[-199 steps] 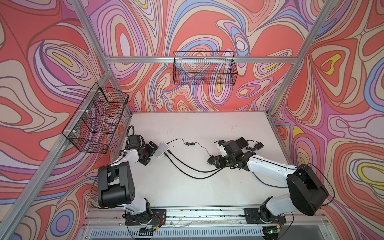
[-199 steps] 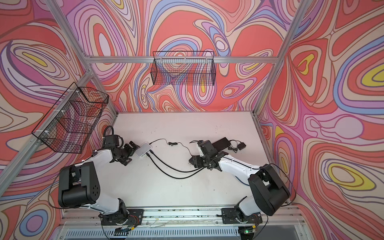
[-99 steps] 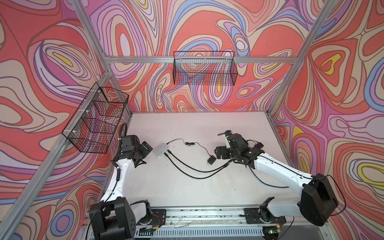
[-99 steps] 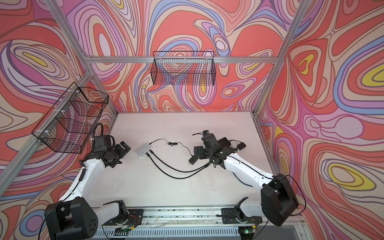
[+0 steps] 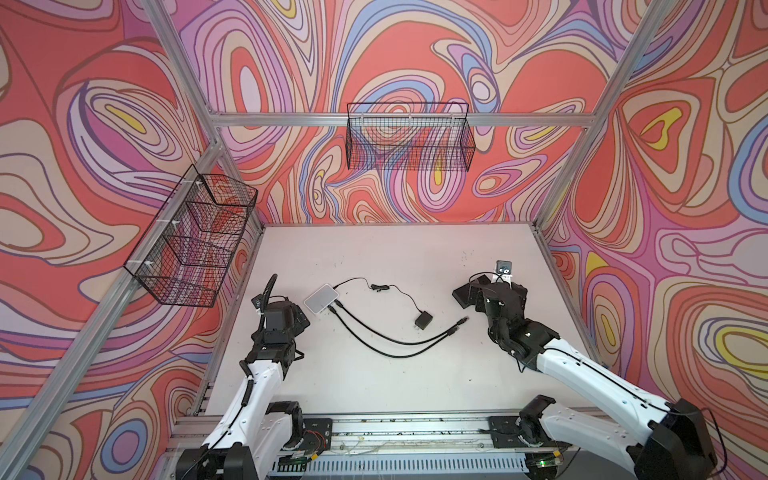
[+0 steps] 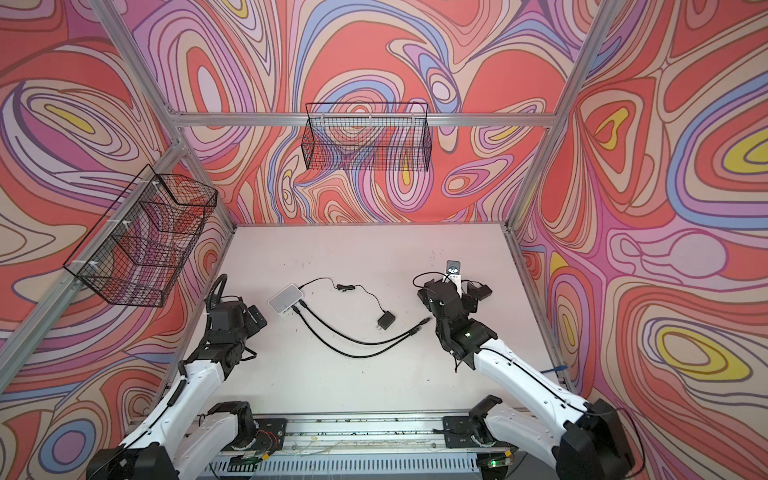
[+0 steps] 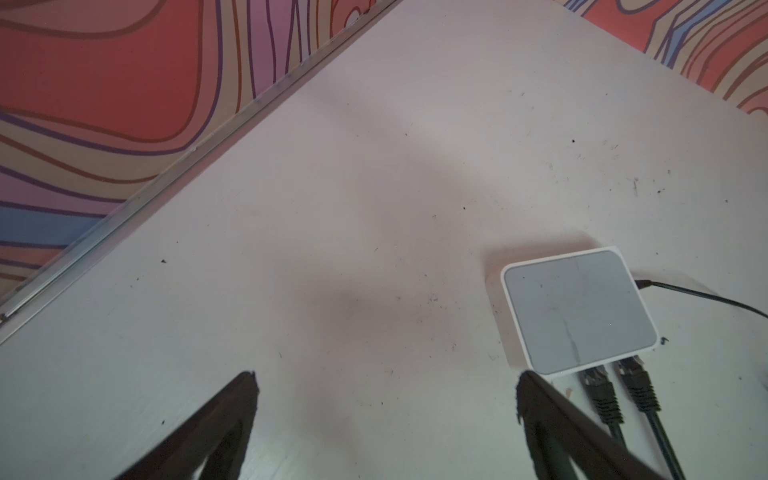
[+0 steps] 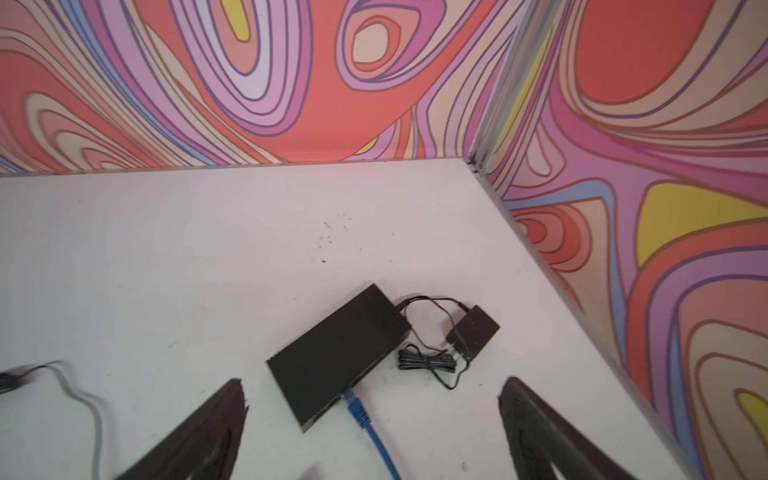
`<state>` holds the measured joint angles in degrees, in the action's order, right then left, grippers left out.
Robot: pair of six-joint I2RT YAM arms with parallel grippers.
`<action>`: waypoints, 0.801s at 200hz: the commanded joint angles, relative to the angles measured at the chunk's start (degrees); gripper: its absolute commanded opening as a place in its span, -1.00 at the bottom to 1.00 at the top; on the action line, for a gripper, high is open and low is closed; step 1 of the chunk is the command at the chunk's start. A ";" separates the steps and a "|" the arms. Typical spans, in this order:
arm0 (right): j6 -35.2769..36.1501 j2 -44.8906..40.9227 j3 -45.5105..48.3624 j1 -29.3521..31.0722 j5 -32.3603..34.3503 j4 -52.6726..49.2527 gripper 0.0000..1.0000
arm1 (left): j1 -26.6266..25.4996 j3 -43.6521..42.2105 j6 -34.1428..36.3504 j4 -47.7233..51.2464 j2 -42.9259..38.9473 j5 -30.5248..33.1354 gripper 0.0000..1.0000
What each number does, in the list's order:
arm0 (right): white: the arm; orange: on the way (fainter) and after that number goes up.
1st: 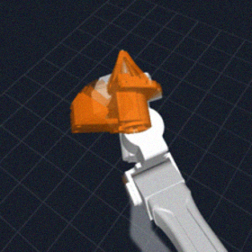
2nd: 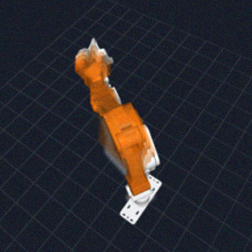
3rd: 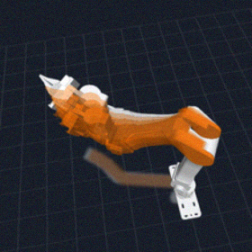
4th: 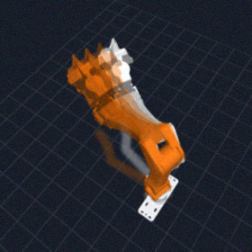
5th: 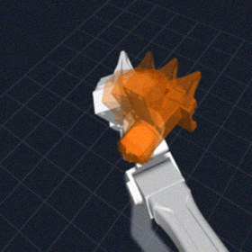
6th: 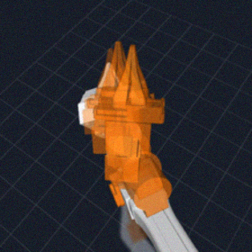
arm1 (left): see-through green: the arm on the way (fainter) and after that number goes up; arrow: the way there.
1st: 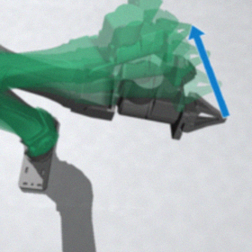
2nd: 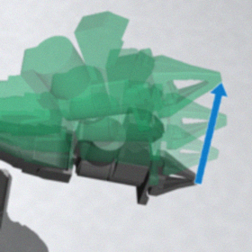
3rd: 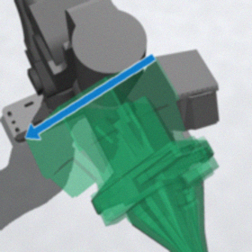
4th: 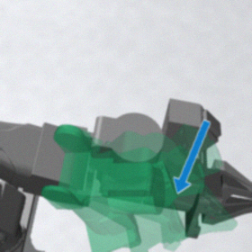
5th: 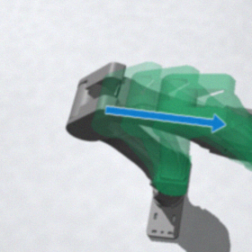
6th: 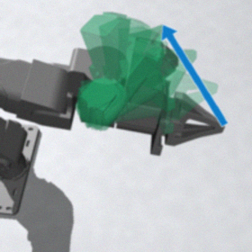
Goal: Insert the plug into the switch port
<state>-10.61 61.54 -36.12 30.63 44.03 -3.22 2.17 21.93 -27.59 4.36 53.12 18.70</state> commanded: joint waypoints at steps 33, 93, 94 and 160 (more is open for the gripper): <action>13.63 10.83 8.12 -10.87 -1.25 32.87 0.97 | -0.33 -4.05 14.32 -30.70 11.67 -1.93 1.00; 12.21 20.84 14.06 -18.76 -16.13 51.53 0.97 | -0.33 -3.40 16.48 -44.13 21.06 -4.60 1.00; 12.20 21.09 14.10 -18.90 -16.54 51.81 0.97 | -0.33 -3.35 16.55 -44.20 21.28 -4.75 1.00; 15.62 34.39 16.96 -21.13 -24.71 72.48 0.97 | -1.36 -3.95 20.57 -54.27 28.41 -7.20 1.00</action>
<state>3.79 92.44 -19.90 10.22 23.99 58.52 1.98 17.58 -9.96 -45.69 80.66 13.04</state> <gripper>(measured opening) 0.985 0.999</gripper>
